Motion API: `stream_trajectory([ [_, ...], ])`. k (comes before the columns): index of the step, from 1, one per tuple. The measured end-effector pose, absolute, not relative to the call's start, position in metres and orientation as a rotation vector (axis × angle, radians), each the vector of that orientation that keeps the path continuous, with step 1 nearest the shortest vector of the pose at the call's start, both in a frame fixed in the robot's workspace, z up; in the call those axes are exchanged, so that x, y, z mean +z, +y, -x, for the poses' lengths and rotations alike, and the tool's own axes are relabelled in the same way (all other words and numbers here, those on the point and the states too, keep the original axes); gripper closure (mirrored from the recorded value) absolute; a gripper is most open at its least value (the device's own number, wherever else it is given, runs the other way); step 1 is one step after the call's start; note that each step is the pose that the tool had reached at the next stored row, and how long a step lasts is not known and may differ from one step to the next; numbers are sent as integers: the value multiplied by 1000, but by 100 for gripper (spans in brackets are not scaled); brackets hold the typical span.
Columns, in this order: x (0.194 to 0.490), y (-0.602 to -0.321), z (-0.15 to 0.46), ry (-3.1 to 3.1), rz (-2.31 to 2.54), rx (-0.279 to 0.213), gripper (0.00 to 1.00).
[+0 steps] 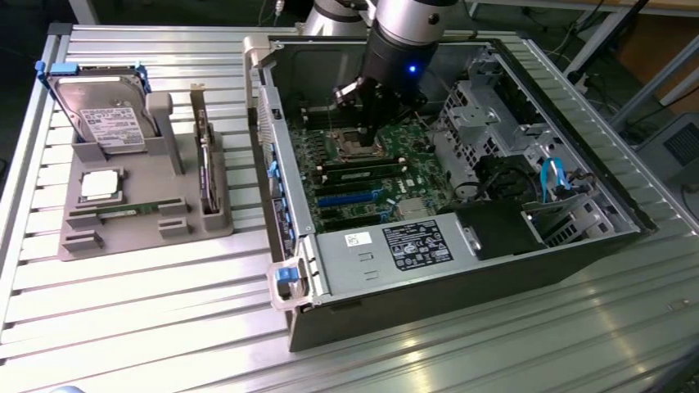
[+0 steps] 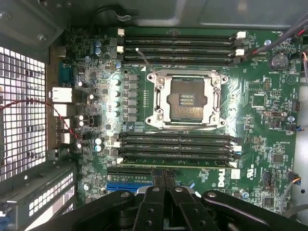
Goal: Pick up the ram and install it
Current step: 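Press down the ram until it locks into place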
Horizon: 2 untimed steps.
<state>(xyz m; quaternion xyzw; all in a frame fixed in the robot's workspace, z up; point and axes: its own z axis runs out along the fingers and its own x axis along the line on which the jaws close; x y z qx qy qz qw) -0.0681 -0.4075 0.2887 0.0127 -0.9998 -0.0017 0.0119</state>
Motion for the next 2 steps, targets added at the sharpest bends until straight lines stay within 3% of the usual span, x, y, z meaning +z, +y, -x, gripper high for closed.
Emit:
stream_trajectory([
  [2, 289, -408, 68, -3117, -40, -5, 89],
])
